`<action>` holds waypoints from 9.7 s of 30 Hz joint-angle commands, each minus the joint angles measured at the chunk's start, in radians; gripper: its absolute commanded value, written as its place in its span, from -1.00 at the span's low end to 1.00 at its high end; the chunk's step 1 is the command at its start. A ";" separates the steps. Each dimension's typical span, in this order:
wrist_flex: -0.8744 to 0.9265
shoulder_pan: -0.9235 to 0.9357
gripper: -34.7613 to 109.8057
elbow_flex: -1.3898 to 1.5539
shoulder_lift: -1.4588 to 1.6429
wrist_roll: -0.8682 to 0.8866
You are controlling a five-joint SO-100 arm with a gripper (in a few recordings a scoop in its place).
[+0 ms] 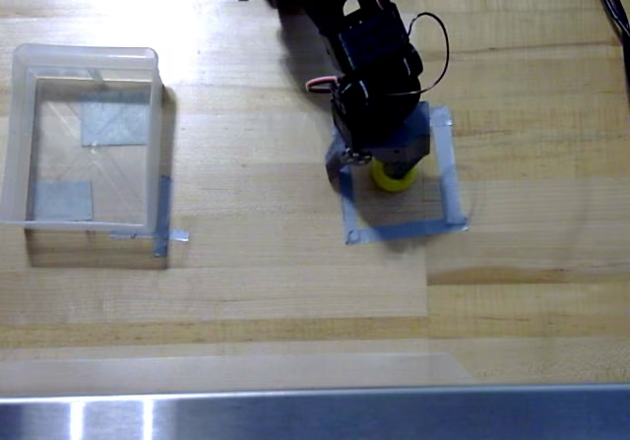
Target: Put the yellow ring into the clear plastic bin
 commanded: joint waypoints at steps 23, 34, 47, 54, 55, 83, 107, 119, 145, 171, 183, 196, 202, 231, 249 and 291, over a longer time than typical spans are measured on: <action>0.011 -0.028 -0.45 -0.023 0.014 0.005; 0.074 -0.012 -0.52 0.002 0.064 0.003; 0.112 -0.011 -0.52 0.011 0.178 0.002; 0.249 0.037 -0.52 -0.018 0.281 -0.067; 0.268 0.049 -0.52 -0.026 0.296 -0.080; 0.514 0.969 -0.52 -0.253 0.506 -0.479; 0.512 1.273 -0.52 -0.572 -0.021 -0.482; 0.325 1.272 -0.52 -0.580 -0.225 -0.471; 0.196 1.296 -0.40 -0.554 -0.296 -0.488; 0.370 1.146 -0.22 -0.545 0.170 -0.482; 0.808 0.767 -0.53 -0.541 0.449 -0.483; 0.790 0.474 -0.52 -0.101 0.592 -0.423; 0.634 0.446 -0.52 0.204 0.795 -0.379; 0.517 0.454 -0.52 0.911 1.565 -0.365; 0.517 0.445 -0.52 0.951 1.624 -0.376; 0.517 0.449 -0.52 0.951 1.624 -0.377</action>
